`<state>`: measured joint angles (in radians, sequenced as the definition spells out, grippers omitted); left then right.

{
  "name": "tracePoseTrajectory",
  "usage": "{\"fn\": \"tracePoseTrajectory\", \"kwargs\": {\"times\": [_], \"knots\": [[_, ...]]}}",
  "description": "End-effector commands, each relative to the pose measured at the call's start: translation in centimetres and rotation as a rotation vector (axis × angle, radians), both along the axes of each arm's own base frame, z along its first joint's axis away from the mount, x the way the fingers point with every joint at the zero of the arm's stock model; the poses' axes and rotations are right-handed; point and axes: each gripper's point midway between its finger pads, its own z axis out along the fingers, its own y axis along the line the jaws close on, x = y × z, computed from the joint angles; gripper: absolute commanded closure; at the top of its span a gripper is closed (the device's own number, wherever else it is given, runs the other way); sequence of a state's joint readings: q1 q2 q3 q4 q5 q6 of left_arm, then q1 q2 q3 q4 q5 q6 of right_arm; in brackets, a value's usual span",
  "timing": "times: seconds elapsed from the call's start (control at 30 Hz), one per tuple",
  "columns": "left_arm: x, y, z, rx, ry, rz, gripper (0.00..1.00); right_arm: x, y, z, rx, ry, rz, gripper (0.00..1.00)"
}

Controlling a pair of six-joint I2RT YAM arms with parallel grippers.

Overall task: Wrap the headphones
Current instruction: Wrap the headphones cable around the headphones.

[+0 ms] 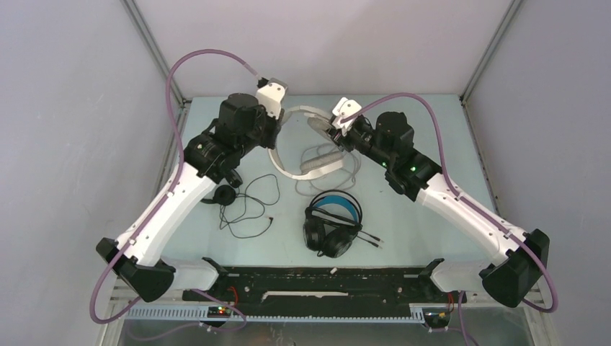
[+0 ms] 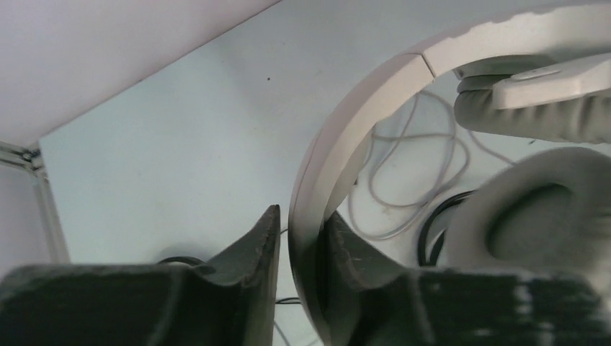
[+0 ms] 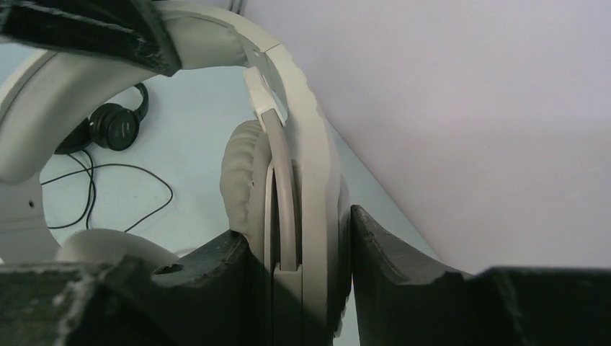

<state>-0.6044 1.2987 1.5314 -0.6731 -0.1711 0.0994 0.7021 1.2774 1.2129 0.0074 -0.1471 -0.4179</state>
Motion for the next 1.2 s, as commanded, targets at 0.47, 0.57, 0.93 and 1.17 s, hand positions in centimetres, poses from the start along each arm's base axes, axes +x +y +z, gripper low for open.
{"fn": "tracePoseTrajectory", "kwargs": {"times": [0.47,0.57,0.93,1.17], "knots": [[0.9,0.9,0.8,-0.137,-0.067,0.143,0.33,1.2,-1.2,4.5,0.262,0.055,-0.134,0.82],[1.6,0.8,0.6,-0.125,-0.063,0.158,0.33,1.2,-1.2,4.5,0.263,0.057,-0.136,0.82],[2.5,0.1,0.2,-0.110,-0.055,0.150,0.65,1.2,-1.3,4.4,0.260,0.060,-0.136,0.82],[2.2,0.8,1.1,-0.113,-0.090,0.163,0.98,1.2,-1.0,3.7,0.256,0.090,-0.120,0.77]]}}
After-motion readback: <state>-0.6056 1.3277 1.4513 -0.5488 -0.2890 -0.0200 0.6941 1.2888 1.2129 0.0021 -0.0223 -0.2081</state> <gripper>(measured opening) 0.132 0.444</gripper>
